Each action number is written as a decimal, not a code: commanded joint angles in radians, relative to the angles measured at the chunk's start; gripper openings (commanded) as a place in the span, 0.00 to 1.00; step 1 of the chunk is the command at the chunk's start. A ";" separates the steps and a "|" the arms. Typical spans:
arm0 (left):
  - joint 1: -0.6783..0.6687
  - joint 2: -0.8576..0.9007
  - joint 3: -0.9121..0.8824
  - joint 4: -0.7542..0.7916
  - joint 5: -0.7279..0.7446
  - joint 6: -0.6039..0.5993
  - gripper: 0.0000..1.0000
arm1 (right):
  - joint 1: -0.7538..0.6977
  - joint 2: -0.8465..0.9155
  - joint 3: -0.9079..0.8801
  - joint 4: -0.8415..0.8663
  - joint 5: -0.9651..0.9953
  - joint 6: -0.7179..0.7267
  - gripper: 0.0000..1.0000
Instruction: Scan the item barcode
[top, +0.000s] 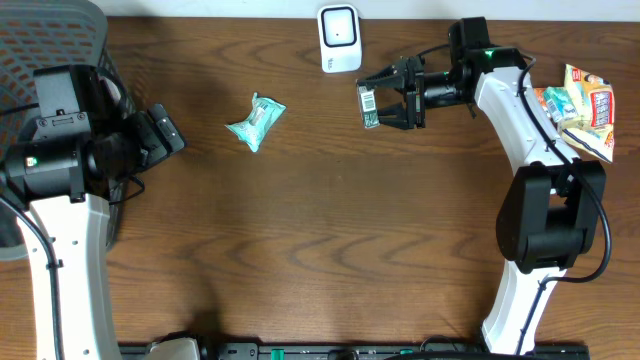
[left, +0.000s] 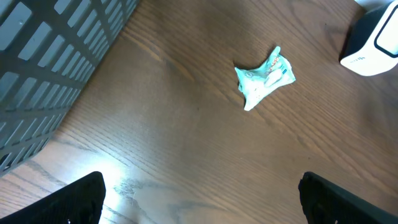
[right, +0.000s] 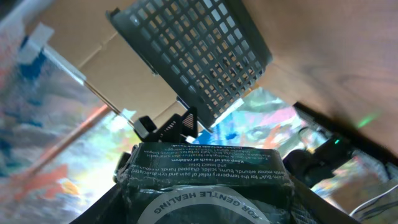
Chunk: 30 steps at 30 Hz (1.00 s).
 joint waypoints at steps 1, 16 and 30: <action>0.004 0.002 0.022 -0.003 0.005 -0.002 0.98 | -0.004 -0.011 0.000 0.008 -0.003 0.154 0.55; 0.004 0.002 0.022 -0.003 0.005 -0.002 0.98 | -0.004 -0.011 0.000 0.105 0.187 0.485 0.54; 0.004 0.002 0.022 -0.003 0.005 -0.001 0.98 | 0.028 -0.011 0.000 0.131 0.335 0.493 0.54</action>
